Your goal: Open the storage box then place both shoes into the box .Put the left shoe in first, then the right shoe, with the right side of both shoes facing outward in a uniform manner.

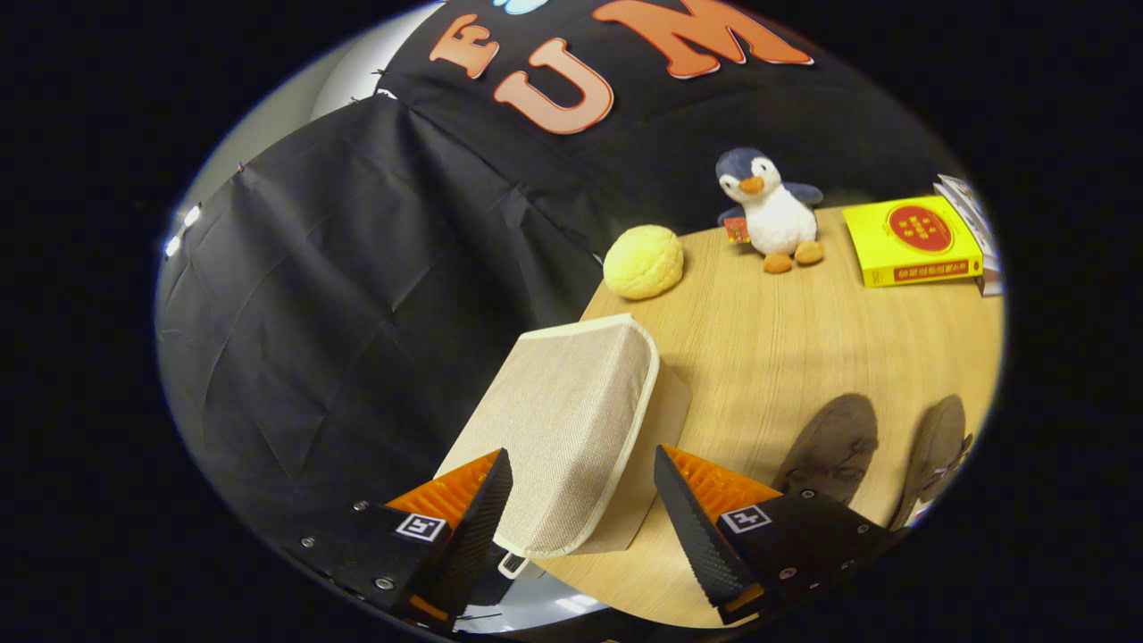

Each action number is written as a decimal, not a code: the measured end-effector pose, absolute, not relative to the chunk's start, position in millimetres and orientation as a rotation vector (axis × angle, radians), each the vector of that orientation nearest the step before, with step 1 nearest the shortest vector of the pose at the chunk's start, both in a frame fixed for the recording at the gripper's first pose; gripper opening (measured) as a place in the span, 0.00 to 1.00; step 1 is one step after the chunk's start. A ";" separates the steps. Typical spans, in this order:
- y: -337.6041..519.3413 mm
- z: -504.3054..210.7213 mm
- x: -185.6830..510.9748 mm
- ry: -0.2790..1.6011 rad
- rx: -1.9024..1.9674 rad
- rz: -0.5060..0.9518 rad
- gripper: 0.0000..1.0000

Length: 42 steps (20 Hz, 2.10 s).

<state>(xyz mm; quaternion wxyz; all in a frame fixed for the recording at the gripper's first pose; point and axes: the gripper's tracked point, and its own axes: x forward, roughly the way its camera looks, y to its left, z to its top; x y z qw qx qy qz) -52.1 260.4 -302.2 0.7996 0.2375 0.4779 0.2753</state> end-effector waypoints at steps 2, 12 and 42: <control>269.3 -317.9 -58.2 1.066 0.513 0.609 0.96; 300.2 -348.3 -71.0 1.202 0.744 0.658 0.96; 500.1 -151.3 -24.0 0.910 0.724 0.944 0.19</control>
